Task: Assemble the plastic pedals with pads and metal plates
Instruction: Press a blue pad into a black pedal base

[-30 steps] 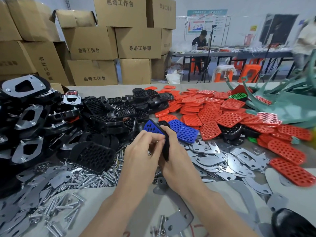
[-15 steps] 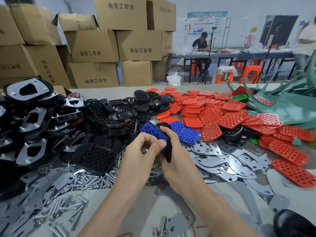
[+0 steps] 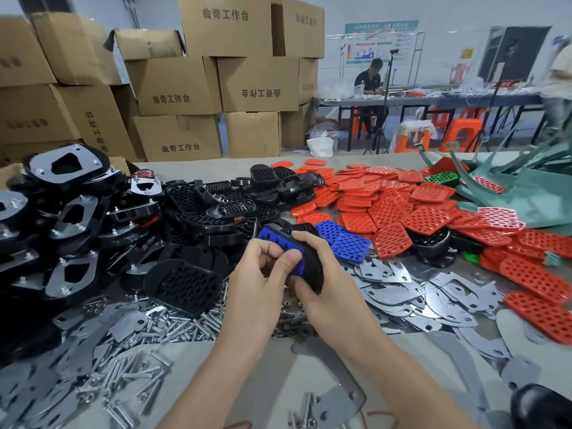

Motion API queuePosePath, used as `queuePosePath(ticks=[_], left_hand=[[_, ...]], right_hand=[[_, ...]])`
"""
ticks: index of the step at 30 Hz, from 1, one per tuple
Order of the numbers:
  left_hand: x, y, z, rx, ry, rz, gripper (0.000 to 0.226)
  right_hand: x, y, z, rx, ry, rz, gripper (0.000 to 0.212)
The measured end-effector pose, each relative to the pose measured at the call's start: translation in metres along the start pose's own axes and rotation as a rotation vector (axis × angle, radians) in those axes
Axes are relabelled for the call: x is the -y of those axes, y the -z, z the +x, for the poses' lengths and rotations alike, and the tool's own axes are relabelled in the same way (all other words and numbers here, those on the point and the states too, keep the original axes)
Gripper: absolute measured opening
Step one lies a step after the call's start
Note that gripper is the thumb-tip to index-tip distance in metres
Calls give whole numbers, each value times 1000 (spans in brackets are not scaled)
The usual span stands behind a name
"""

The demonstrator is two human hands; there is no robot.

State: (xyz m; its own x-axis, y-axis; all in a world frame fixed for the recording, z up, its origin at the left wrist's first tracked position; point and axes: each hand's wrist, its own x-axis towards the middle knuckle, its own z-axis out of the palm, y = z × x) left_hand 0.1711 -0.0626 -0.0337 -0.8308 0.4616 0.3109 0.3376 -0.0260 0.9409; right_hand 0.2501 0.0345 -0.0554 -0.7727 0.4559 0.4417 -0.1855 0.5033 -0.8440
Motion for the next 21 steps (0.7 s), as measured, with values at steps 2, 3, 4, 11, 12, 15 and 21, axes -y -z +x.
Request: queuePosePath(ticks=[2,3,4,11,12,15,21], left_hand=[[-1,0,-1,-1,-46,47,16],[-2,1,-2,-15,-73,84,16],[-3,3,-1,-33,-99,131,15],[-11,47,3,283,8,848,14],[-11,48,1,386,17,968,17],[-9,44,-5,545,-98,1148,25],[-1,36,-2,588,-352,1187,26]], right_hand=[[0,-1,0,-6,-33,99,56],[0,0,0,-7,-55,160,53],[0,2,1,-14,-82,239,50],[-6,29,14,-281,-393,764,29],[-7,30,14,-308,-408,785,27],[-8,29,15,-345,-438,842,22],[-5,30,16,-376,-468,917,17]])
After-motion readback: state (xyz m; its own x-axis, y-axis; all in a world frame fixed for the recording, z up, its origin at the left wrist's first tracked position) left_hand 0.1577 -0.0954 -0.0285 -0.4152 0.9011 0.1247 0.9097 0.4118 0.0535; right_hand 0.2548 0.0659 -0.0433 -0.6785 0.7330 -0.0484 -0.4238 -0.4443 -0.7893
